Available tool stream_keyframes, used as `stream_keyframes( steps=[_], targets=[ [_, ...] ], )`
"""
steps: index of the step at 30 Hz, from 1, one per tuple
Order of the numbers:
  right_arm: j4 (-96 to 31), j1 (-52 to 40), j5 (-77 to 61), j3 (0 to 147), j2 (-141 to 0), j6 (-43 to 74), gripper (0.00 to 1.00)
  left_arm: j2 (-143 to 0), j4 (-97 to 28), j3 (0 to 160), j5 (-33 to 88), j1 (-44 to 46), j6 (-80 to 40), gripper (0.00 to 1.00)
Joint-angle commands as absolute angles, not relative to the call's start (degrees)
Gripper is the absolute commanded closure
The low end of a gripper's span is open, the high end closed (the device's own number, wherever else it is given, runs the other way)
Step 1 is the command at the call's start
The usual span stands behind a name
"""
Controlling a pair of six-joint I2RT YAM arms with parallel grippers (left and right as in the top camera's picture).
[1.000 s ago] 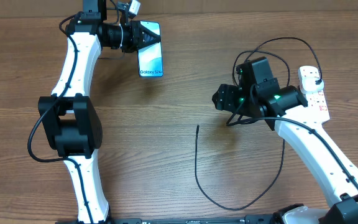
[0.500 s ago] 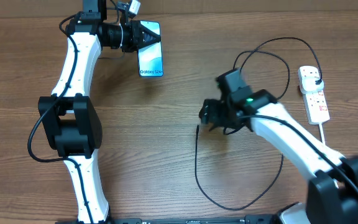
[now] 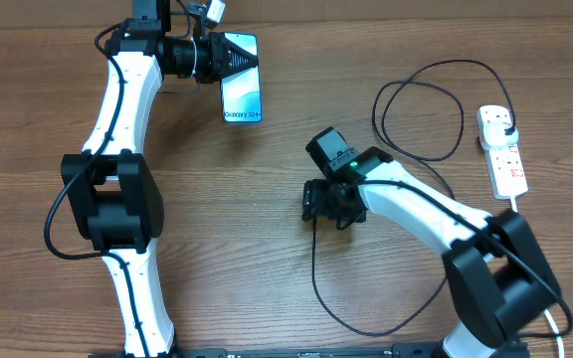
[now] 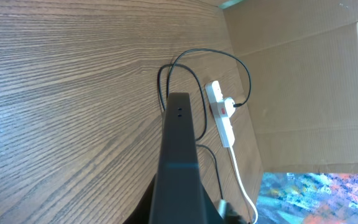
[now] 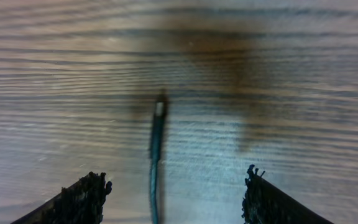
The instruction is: Plug charger to phone and switch on socket
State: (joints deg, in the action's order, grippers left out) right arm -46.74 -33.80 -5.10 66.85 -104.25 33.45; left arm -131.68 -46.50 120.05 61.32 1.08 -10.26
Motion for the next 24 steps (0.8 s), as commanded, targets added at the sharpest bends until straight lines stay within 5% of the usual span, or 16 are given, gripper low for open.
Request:
stream_keyframes(
  steps=[1,24],
  targets=[
    [-47.1,-34.3,-4.6,70.4,-107.4,32.9,0.27,-129.1,-46.3,121.0,64.1,0.8,-9.0,0.96],
    [-51.6,-36.7,-1.0,74.8,-115.9,40.7,0.36,-129.1,-44.0,121.0,64.2,0.8,-9.0,0.96]
  ],
)
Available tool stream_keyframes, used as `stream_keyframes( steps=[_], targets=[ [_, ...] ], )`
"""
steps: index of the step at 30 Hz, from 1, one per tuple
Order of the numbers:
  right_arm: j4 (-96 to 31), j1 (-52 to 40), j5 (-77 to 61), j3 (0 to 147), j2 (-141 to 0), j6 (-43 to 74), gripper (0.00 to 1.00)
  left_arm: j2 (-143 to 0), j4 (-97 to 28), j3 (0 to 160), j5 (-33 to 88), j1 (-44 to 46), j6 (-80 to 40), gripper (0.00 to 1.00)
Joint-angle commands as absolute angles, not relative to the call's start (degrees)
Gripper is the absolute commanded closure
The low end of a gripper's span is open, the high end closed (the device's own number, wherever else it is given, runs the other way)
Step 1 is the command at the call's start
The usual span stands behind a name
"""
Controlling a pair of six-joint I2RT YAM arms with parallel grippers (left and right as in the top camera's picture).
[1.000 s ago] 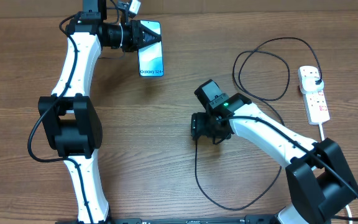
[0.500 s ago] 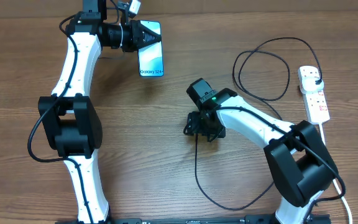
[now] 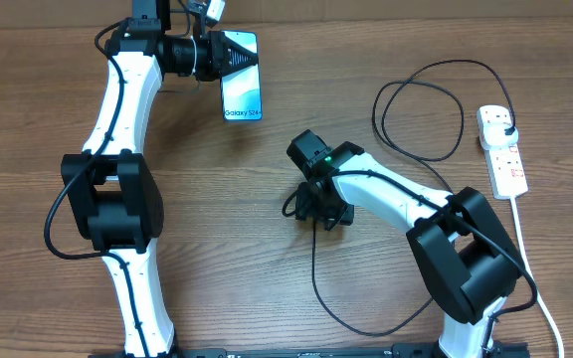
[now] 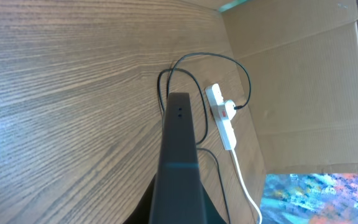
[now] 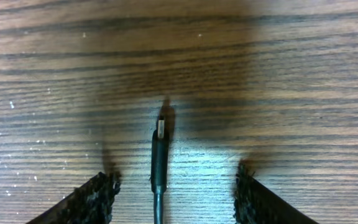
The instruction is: Plug charger to phone and switch on socket
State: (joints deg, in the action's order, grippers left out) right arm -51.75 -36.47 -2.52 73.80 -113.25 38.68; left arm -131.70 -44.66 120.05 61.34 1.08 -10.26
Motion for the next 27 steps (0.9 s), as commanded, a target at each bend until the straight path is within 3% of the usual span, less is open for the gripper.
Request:
stream_keyframes(
  steps=[1,10,16,25,27],
  targets=[
    [-51.8,-36.7,-0.9,75.2,-116.5,40.7,0.36,-129.1,-43.8,121.0,64.2,0.8,-9.0,0.96],
    [-53.8,-36.8,-0.3,77.7,-119.4,42.2,0.4,-129.1,-41.0,121.0,66.6,0.8,-9.5,0.96],
    [-54.3,-36.8,-0.5,77.8,-119.4,42.2,0.49,-129.1,-40.2,121.0,66.7,0.8,-10.5,0.96],
    [-54.5,-36.8,-0.8,77.8,-119.4,42.2,0.72,-129.1,-40.0,121.0,66.7,0.8,-10.5,0.96],
    [-54.6,-36.8,-1.0,77.8,-119.4,42.2,0.72,-129.1,-40.0,121.0,66.7,0.8,-10.5,0.96]
  ],
)
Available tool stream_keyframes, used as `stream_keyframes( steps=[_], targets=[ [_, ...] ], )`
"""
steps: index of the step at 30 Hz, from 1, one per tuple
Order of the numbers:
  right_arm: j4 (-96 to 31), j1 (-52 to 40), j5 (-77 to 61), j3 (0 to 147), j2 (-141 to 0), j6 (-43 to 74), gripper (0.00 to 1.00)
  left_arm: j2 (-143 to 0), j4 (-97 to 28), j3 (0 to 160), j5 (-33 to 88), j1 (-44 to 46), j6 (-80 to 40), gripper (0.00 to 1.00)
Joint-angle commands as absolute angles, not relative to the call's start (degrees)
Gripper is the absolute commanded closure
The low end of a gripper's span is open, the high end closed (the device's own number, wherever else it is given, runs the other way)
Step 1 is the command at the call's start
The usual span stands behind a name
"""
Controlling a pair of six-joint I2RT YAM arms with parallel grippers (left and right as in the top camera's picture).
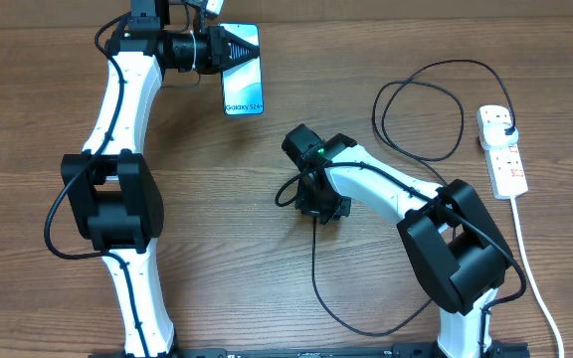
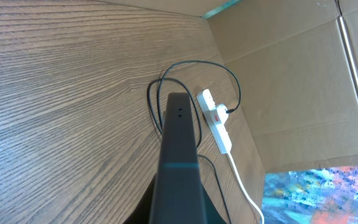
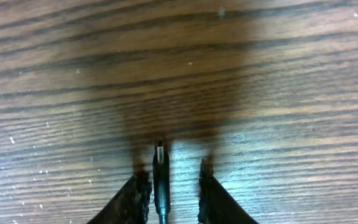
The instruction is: Plug charger to phone and switch on socket
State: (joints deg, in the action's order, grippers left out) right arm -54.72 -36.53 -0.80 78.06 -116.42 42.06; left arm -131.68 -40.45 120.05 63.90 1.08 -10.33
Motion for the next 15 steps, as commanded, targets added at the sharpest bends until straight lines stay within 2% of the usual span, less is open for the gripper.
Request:
stream_keyframes(
  steps=[1,8,15],
  targets=[
    [-54.6,-36.8,-1.1,77.8,-119.4,42.2,0.72,-129.1,-40.0,121.0,66.7,0.8,-10.5,0.96],
    [-54.6,-36.8,-1.1,77.8,-119.4,42.2,0.74,-129.1,-40.0,121.0,65.8,0.8,-10.5,0.96],
    [-54.6,-36.8,-1.6,77.8,-119.4,42.2,0.89,-129.1,-39.8,121.0,65.8,0.5,-10.7,0.96]
  ],
)
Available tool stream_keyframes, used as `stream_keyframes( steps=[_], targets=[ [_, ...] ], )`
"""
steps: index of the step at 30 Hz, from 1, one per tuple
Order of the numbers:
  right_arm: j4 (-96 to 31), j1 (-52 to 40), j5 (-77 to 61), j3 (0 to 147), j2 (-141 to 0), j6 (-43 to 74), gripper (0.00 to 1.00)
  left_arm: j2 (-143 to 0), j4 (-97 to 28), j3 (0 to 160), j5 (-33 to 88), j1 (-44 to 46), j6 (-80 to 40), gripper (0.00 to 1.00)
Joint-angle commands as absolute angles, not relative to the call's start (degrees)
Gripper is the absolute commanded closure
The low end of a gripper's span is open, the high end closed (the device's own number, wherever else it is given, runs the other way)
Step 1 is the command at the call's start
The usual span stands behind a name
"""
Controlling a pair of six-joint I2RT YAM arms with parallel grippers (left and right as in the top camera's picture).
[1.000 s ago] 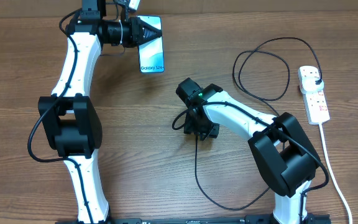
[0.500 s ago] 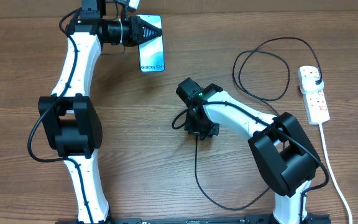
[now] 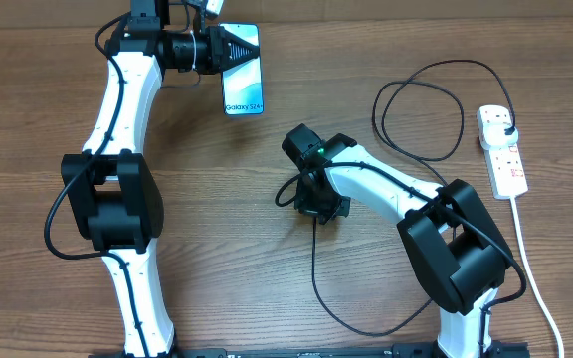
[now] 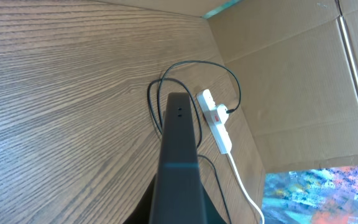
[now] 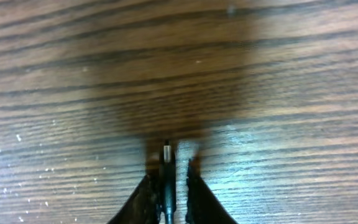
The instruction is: Plug charger to phone and switch on socket
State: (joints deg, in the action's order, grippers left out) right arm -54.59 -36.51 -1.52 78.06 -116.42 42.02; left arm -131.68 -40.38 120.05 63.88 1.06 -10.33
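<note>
The phone, its screen lit, is at the far left of the table with my left gripper shut on its top end. In the left wrist view the phone is a dark slab seen edge-on. The black charger cable runs across the table to its plug end. My right gripper is down at the table mid-scene, its fingers pinched close on both sides of that plug end. The white socket strip lies at the far right with the charger's plug in it.
The cable loops widely between my right arm and the socket strip, whose white lead runs down the right edge. A cardboard wall stands behind the table. The wooden table lies bare between the two arms.
The right gripper's fingers have drawn in tighter around the cable's plug end. The phone, the left gripper and the right arm stand where they were.
The right gripper first hung wide open over the cable's plug end, with the left gripper holding the phone. It then stood closer to the table, fingers straddling the plug. Then the fingers were much narrower and the phone slightly farther back; now they pinch the plug.
</note>
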Motion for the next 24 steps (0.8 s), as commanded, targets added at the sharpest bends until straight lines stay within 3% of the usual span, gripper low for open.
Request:
stream_keyframes(
  steps=[1,3,13,20,24],
  targets=[
    [-54.6,-36.8,-1.6,77.8,-119.4,42.2,0.91,-129.1,-39.8,121.0,65.9,0.4,-10.8,0.96],
    [-54.6,-36.8,-1.8,77.8,-119.4,42.1,0.96,-129.1,-39.8,121.0,65.9,0.3,-11.0,0.96],
    [-52.3,-34.6,-13.2,77.8,-119.4,34.0,0.96,-129.1,-38.3,121.0,66.2,-1.2,-13.2,0.96],
    [-44.5,-27.1,-49.6,77.8,-119.4,11.3,0.96,-129.1,-36.1,121.0,69.3,-3.1,-15.4,0.96],
    [-41.1,-22.8,-62.7,77.8,-119.4,5.0,0.96,-129.1,-35.4,121.0,69.8,-3.9,-17.0,0.96]
  ],
)
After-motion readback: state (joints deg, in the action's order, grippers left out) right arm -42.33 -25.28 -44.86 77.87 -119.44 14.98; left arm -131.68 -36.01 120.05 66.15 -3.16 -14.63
